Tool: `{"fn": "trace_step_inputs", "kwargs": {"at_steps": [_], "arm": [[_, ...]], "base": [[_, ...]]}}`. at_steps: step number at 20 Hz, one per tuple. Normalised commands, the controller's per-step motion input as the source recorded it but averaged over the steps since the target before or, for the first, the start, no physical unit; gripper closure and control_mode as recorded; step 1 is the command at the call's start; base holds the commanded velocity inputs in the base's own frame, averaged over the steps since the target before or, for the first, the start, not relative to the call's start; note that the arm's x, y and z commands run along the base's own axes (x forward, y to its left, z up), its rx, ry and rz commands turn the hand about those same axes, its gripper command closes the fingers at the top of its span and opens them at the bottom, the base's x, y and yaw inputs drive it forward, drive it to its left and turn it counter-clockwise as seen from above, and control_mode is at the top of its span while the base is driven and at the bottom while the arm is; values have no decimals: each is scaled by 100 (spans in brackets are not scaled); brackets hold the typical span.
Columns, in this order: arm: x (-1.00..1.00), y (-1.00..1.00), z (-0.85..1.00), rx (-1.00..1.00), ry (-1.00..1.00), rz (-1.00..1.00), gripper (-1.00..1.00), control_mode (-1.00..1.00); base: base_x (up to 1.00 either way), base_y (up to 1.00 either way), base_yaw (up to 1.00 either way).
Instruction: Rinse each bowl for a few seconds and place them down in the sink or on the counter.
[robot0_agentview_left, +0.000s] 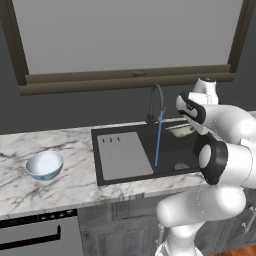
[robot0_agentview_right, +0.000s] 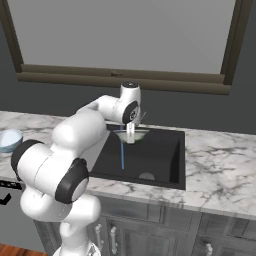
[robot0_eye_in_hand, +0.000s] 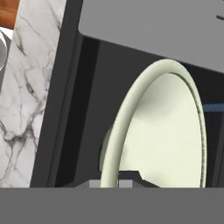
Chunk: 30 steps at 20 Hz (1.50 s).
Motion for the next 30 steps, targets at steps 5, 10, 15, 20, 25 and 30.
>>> {"fn": "trace_step_inputs", "kwargs": {"at_steps": [5,10,15,20,25,30], "arm": [[3,33,-13,0,0,1,100,-100],[8,34,-13,0,-2,0,100,-100],[8,17,-19,3,-13,0,100,-100],[8,9,-20,2,-19,0,100,-100],[15,11,-19,2,-16,0,100,-100],[37,12,-7,2,-1,0,100,-100]], "base": [[0,0,0],[0,0,0],[0,0,0],[0,0,0],[0,0,0],[0,0,0]]}}
